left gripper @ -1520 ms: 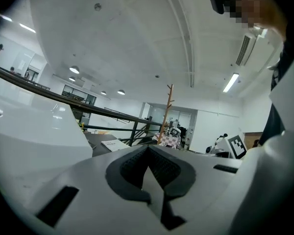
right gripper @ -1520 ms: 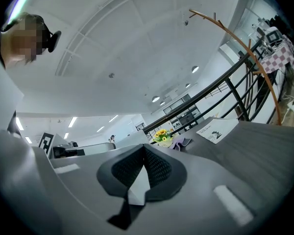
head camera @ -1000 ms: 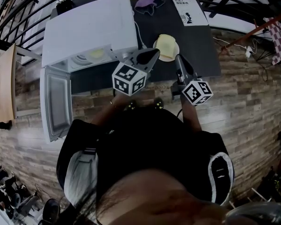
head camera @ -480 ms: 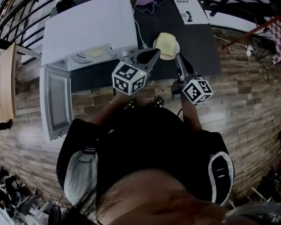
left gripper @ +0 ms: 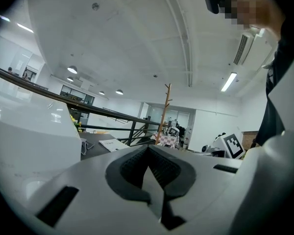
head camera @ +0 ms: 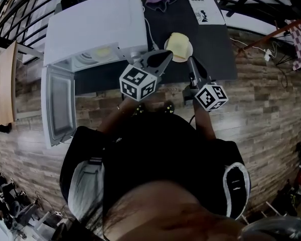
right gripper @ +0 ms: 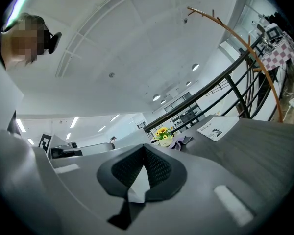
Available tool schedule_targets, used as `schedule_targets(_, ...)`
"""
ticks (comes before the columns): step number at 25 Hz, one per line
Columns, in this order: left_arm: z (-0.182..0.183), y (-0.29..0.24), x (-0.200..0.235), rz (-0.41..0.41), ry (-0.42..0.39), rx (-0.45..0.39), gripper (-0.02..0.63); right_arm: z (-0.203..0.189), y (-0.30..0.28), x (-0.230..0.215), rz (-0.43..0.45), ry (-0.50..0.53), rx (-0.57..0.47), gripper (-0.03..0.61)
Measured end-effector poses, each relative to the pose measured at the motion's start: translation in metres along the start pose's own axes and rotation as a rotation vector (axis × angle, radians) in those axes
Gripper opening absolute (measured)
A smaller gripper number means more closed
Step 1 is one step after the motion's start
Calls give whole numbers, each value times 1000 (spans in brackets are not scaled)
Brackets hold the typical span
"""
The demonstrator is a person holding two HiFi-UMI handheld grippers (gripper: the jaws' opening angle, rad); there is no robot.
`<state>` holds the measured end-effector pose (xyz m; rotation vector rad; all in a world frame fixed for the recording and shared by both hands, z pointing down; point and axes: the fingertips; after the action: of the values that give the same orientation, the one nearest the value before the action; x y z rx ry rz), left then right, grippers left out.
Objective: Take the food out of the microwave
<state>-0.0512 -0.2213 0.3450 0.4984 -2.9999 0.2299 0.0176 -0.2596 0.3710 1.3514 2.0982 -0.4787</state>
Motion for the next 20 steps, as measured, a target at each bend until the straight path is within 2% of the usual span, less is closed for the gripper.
schedule_targets(8,-3,9,7,68,19,2,6,-5,-10,2,42,-2,42,-5)
schedule_targets(20,-9,48,31,255,85,-45,6,-27,-38,22,175,-10,151,-5)
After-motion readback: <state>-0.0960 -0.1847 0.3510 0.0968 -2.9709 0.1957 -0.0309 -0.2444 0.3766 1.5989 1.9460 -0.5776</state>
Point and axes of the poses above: the fingertips, and each gripper's own axes: y backward along the fingers, x to its left, z out of its top, and after that the axes turned 9 degrees about -y, right-handed
